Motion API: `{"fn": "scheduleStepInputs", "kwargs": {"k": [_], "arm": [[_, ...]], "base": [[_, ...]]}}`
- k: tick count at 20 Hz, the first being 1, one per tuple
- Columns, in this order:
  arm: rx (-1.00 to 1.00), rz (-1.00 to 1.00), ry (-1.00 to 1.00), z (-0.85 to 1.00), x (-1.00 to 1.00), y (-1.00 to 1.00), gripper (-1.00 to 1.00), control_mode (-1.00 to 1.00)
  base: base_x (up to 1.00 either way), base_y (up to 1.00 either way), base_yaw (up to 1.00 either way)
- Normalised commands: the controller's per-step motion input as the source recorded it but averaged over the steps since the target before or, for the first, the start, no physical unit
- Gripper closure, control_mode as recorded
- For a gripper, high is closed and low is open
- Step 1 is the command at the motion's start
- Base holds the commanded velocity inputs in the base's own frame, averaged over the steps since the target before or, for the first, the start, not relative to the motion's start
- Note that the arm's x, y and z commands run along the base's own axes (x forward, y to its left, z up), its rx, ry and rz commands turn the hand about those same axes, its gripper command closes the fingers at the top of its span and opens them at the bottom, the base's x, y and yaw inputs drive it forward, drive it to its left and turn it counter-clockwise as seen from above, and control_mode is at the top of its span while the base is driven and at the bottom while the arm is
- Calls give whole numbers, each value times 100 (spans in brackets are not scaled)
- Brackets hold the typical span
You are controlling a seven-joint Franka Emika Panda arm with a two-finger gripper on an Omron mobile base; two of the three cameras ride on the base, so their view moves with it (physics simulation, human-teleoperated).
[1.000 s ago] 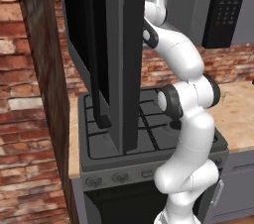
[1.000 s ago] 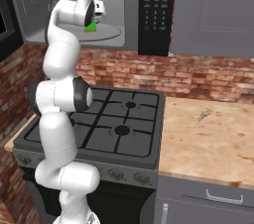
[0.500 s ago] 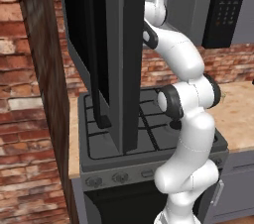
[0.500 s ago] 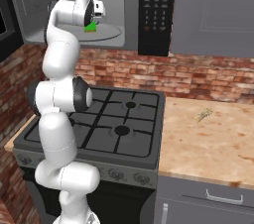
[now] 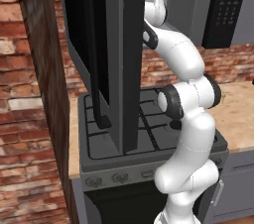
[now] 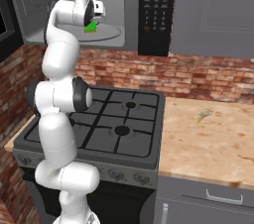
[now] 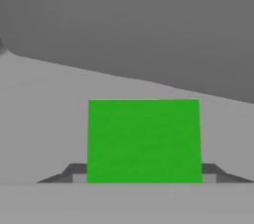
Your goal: Place the sponge inside the microwave to prepare for sanitizing.
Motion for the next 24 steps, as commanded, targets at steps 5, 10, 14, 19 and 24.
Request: {"fn": "scheduleStepInputs", "kwargs": {"k": [5,10,14,19,24], "arm": [[2,0,0,-33,0,0,-100,-100],[5,0,0,-14,0,0,-100,-100],[5,0,0,-1,-1,0,-100,-100],[1,-2,0,4,-4,0,-100,-100],[0,-4,0,10,-18,-1,-100,-100]], "base": [[0,0,0],[0,0,0],[0,0,0],[0,0,0],[0,0,0]]}}
